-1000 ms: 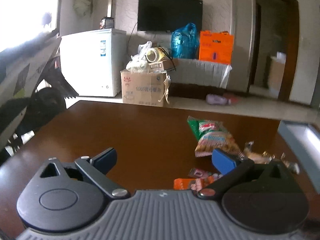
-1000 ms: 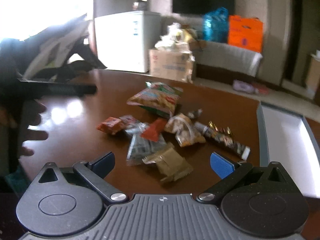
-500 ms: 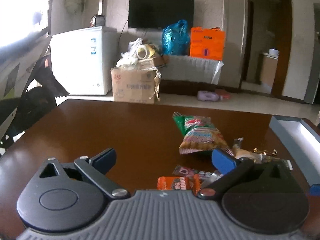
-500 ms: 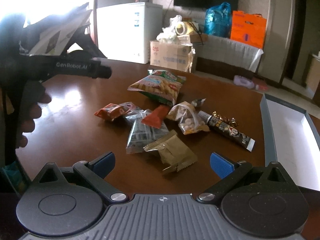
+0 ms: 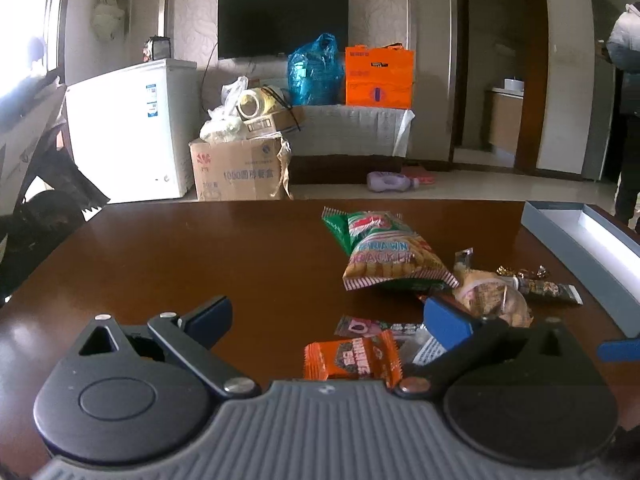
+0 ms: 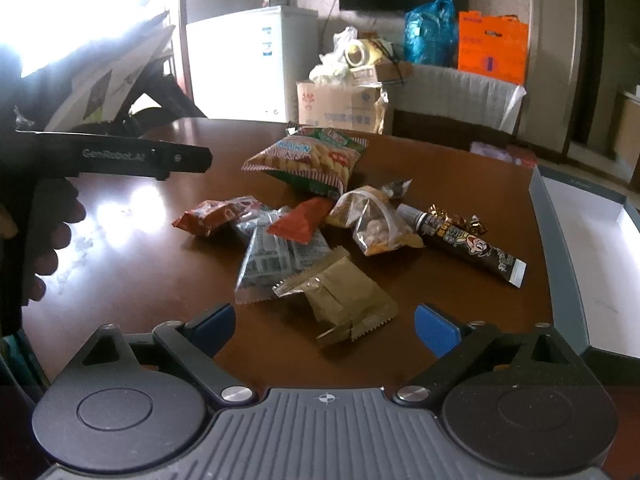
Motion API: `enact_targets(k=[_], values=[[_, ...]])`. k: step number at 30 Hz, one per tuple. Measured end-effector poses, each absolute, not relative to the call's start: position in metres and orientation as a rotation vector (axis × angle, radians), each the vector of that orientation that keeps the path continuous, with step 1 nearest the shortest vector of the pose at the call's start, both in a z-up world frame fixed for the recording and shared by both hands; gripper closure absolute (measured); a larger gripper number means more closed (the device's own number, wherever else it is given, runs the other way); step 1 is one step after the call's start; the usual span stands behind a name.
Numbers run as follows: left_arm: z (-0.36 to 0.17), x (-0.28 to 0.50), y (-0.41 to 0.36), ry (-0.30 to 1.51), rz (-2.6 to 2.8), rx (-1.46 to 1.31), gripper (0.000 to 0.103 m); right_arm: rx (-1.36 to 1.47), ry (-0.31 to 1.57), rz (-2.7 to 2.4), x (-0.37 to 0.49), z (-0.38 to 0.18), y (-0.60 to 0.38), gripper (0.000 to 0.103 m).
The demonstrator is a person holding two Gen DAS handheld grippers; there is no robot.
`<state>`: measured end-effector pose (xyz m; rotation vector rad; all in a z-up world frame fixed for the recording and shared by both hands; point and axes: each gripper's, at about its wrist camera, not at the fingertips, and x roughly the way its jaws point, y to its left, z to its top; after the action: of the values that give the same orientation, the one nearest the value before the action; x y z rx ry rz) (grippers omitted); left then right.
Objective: Organize snacks
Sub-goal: 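Move left gripper toward orange wafer pack while right gripper approaches gold pastry packet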
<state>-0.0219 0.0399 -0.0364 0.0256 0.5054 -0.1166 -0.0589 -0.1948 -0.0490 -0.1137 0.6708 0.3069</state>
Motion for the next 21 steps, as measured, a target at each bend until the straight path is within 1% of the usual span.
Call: enact_targets(k=[3,6,12,17,21], values=[[-0.039,-0.020,0.042,0.510,-0.106,0.023,0.000,-0.107,0.665,0.322,-0.058,-0.049,-0.196,0.008],[-0.041,-0.018,0.041,0.515,-0.087,0.014,0.000,-0.108,0.674,0.329,-0.056,-0.050,-0.194,0.012],[-0.044,-0.017,0.033,0.509,-0.020,0.011,0.000,-0.107,0.691,0.310,-0.056,-0.049,-0.191,0.012],[-0.045,-0.015,0.026,0.514,-0.006,0.002,0.000,0.020,0.720,0.226,-0.058,-0.041,-0.195,0.012],[-0.045,-0.014,0.023,0.516,-0.004,0.000,0.000,0.028,0.718,0.124,-0.063,-0.032,-0.189,0.011]])
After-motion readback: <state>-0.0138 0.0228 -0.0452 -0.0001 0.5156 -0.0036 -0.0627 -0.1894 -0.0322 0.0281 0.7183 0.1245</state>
